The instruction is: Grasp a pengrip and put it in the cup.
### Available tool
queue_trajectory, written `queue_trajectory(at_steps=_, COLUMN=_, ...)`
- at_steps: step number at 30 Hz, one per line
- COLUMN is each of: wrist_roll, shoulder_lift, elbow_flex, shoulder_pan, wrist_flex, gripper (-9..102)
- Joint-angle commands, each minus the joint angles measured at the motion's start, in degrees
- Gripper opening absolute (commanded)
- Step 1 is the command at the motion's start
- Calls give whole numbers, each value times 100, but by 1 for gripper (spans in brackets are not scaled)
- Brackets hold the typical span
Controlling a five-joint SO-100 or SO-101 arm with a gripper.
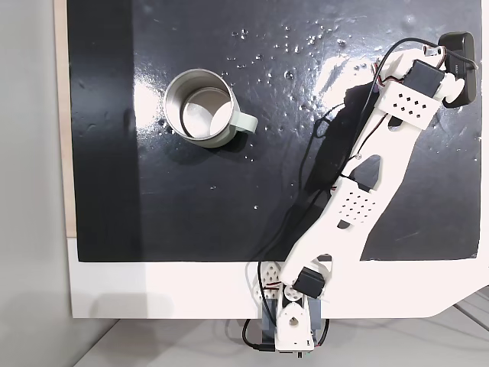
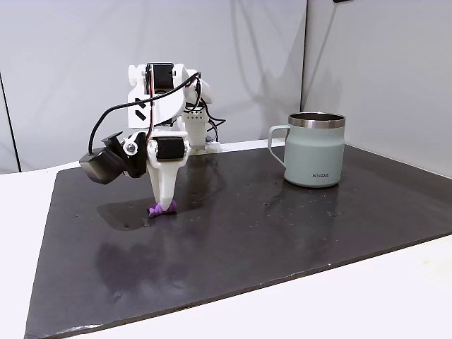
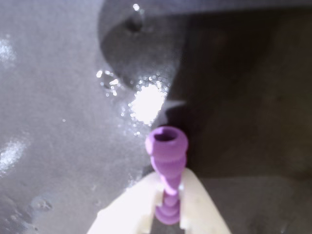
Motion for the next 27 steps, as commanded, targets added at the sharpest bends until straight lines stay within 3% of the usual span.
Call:
queue_trajectory(at_steps=1, wrist_roll=-44, shoulder_lift=18, elbow_flex=-299, shoulder_pan=70, wrist_flex=229, gripper=0)
queue_trajectory(at_steps=7, wrist_roll=299, shoulder_lift=659, elbow_flex=-949, shoulder_pan=-360, wrist_flex=1151, gripper=0)
queue_trajectory(at_steps=15, wrist_roll=800, shoulder_lift=3261, elbow_flex=940, shoulder_pan=-993, wrist_flex=1178, gripper=0)
queue_trajectory(at_steps=27, wrist_roll=1863, shoulder_lift=5484, elbow_flex=2461, shoulder_pan=-2681, wrist_flex=1187, gripper=0)
